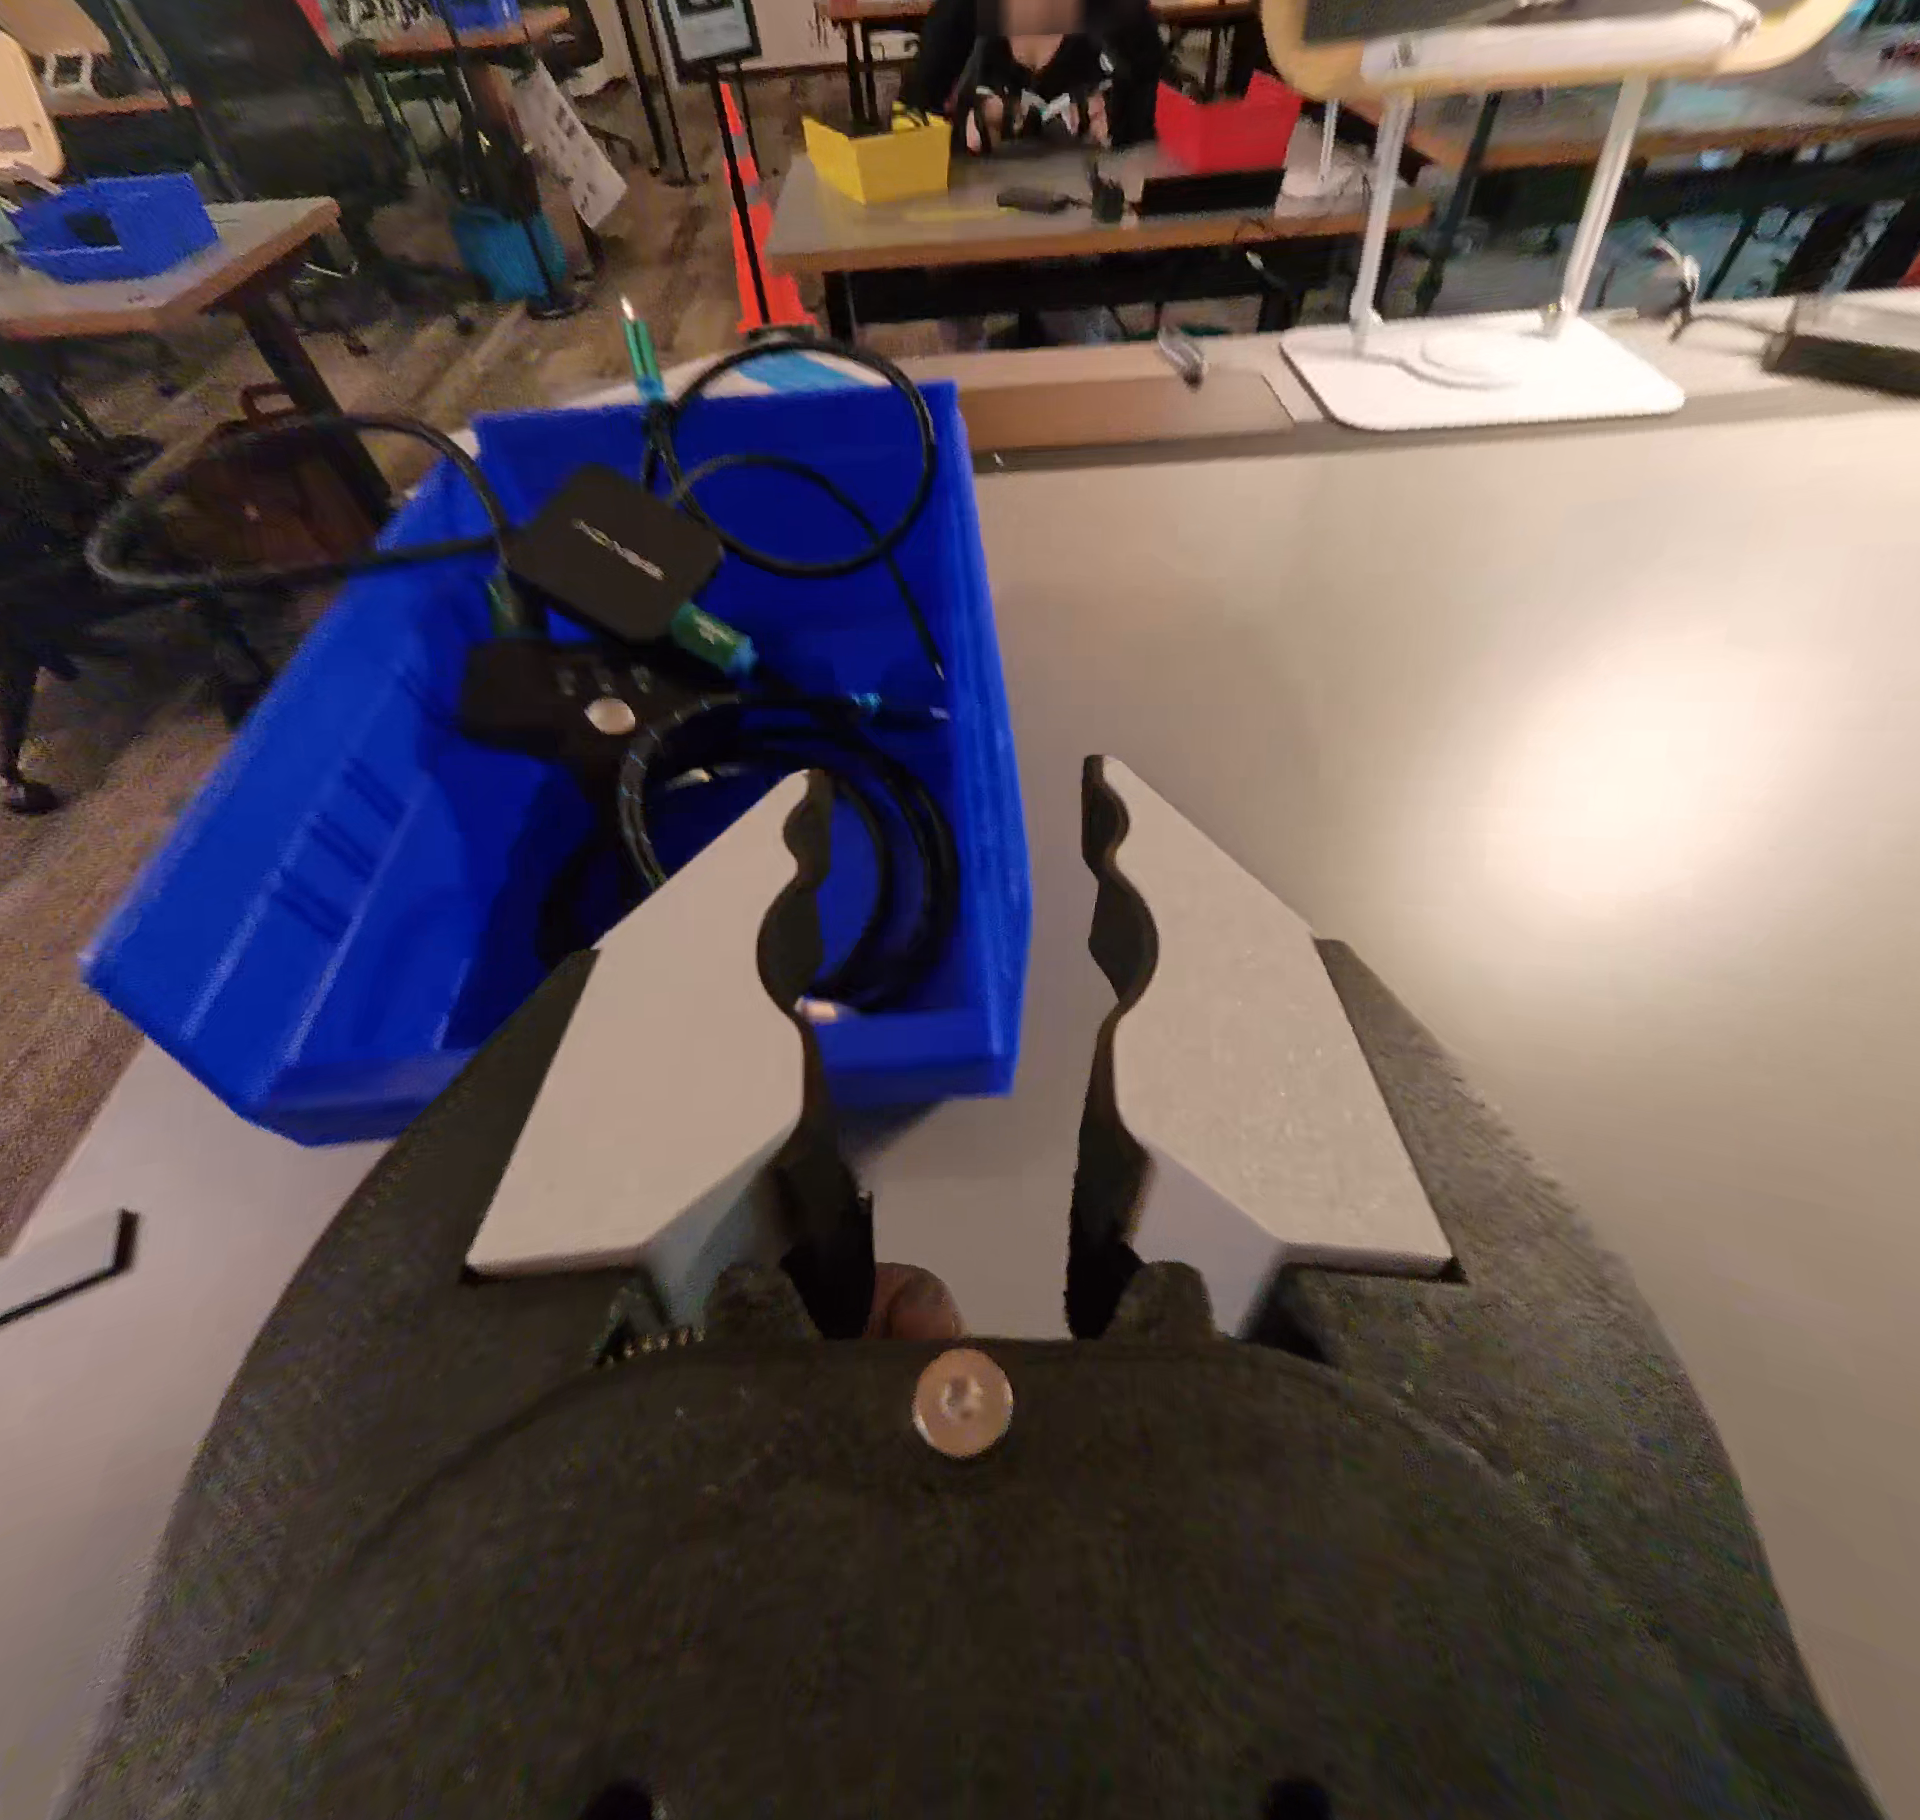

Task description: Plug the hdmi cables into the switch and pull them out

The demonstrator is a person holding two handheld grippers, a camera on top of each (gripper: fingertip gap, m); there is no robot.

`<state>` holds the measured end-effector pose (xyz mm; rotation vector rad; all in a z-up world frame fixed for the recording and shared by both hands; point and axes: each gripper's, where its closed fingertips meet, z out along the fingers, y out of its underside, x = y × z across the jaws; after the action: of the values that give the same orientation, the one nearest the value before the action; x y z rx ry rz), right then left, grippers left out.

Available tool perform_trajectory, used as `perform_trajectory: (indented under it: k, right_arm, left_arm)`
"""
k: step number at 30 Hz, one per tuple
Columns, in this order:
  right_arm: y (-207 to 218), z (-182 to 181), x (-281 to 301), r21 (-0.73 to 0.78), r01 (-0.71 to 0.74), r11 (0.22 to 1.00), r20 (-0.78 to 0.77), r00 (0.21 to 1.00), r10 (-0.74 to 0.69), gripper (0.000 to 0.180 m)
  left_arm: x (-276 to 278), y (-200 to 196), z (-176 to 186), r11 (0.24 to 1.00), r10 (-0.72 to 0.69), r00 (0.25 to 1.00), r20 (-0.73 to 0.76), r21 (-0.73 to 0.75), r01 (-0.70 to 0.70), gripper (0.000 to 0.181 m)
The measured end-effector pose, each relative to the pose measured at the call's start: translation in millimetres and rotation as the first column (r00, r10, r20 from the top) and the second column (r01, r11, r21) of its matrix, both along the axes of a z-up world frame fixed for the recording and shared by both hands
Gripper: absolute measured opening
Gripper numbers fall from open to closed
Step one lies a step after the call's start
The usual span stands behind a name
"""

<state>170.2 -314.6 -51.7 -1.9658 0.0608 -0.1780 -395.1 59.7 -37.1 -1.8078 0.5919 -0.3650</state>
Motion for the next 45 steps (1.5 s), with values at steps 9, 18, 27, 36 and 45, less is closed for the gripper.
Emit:
perform_trajectory:
  k: [9,18,27,36,45]
  right_arm:
    - [137,-7,-125,0.096,-0.443,0.891,-0.168,0.875,0.453,0.05]
    - [248,-34,-179,-0.001,-0.656,0.755,-0.277,0.725,0.63,0.052]
    - [288,-70,-201,-0.007,-0.696,0.718,-0.279,0.69,0.667,0.051]
    - [277,-63,-182,0.08,-0.681,0.728,-0.308,0.678,0.667,0.049]
    - [275,-60,-176,0.099,-0.671,0.735,-0.296,0.685,0.666,0.049]
  left_arm:
    - [-17,178,-32,0.958,0.199,0.969,-0.145,-0.178,-0.223,0.083]
    - [-19,236,-79,0.93,0.141,0.871,-0.471,-0.238,-0.279,0.102]
    - [-24,237,-70,0.939,0.173,0.791,-0.587,-0.144,-0.312,0.085]
    - [-22,217,83,0.932,0.363,0.82,-0.442,0.179,-0.316,0.084]
    - [107,119,231,0.923,0.133,0.921,-0.367,0.385,0.02,0.083]
